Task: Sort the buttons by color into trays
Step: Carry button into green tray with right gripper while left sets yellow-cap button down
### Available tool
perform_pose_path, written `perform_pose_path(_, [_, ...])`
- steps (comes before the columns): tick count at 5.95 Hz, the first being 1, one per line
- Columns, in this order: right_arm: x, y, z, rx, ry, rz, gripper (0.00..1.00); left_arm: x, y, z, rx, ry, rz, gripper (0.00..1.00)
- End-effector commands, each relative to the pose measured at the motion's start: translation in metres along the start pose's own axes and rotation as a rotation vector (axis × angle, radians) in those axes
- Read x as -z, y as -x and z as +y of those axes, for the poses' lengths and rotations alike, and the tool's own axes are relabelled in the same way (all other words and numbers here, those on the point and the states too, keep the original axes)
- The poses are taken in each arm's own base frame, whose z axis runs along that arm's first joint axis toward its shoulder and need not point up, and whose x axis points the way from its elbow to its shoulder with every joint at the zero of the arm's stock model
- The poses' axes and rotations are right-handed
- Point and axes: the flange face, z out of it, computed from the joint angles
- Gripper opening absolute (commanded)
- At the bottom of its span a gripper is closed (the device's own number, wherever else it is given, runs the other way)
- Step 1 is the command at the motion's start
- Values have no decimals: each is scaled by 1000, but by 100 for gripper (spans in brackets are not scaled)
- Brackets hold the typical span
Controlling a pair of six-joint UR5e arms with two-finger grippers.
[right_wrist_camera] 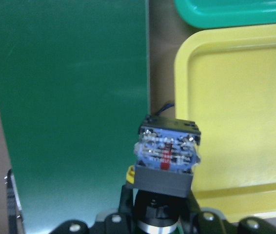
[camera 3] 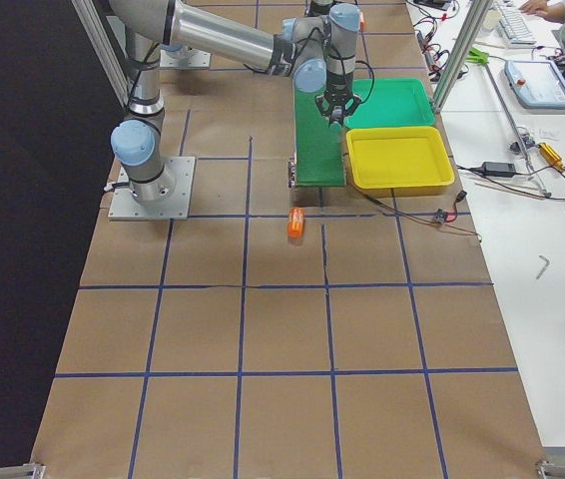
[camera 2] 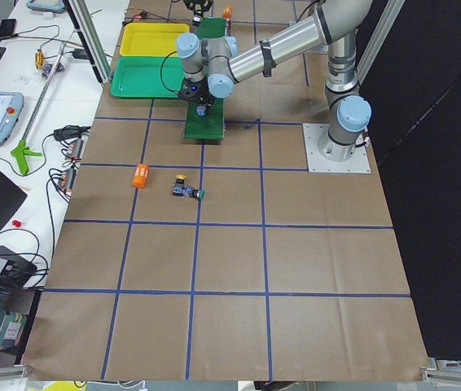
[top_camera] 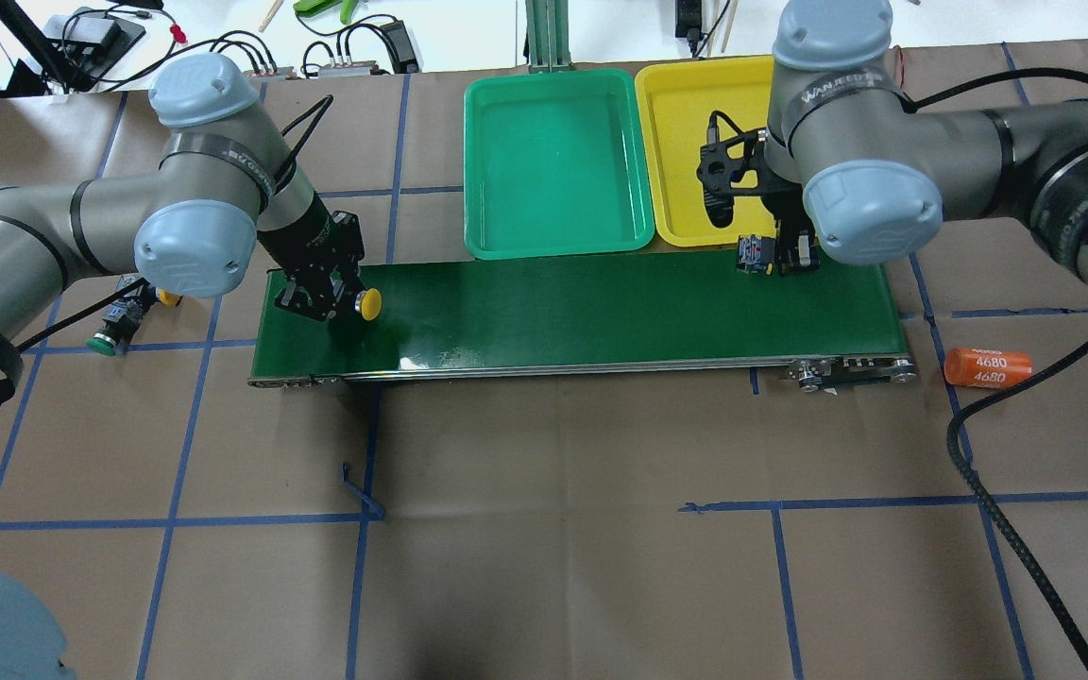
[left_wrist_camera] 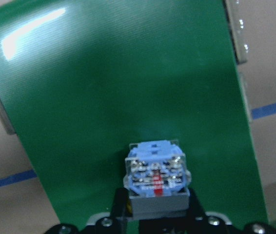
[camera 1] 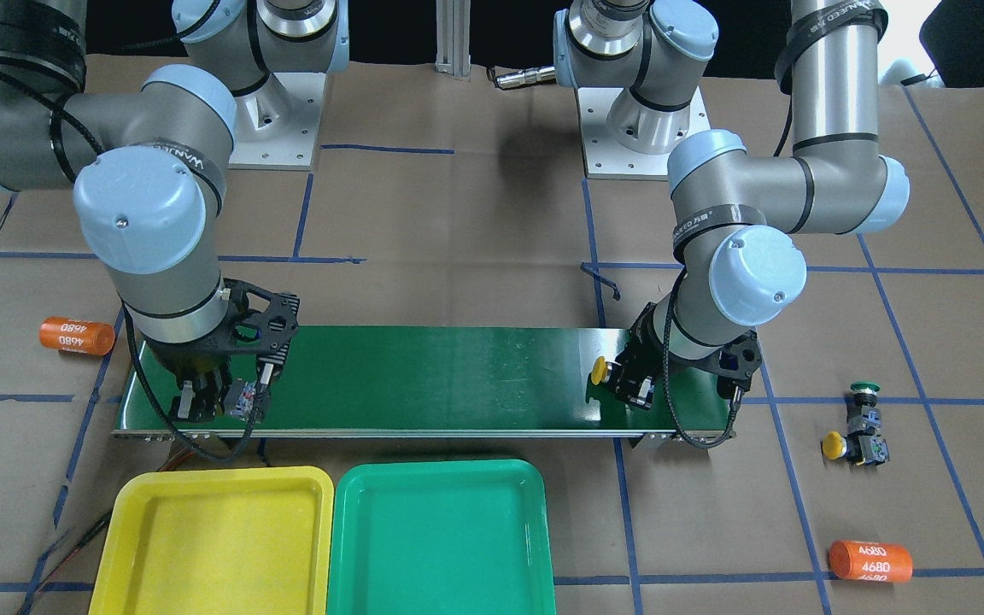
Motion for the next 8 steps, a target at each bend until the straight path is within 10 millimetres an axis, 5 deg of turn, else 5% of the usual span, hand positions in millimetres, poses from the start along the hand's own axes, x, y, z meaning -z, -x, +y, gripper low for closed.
perform_pose_path(1, [-23, -68, -47, 34, -84, 26, 17, -4, -2, 1, -4, 22, -10, 98])
perform_pose_path(3, [-48, -100, -106, 45, -166, 31, 17, 19, -2, -6, -26, 7, 32, 99])
perform_pose_path(4, [-71, -95, -136, 57, -172, 9, 17, 29, 1, -18, -175, -30, 37, 99])
perform_pose_path(5, [-91, -88, -158, 77, -191, -22, 22, 43, 9, -65, -300, -95, 21, 99])
perform_pose_path(6, [-93, -85, -168, 76, -264, -39, 96, 53, 19, -110, -356, -93, 39, 99])
perform_pose_path(7, [-79, -84, -166, 75, -258, -28, 100, 64, 31, -137, -444, -106, 48, 99])
perform_pose_path(8, [-43, -78, -157, 74, -242, 0, 100, 68, 42, -163, -590, -113, 37, 99])
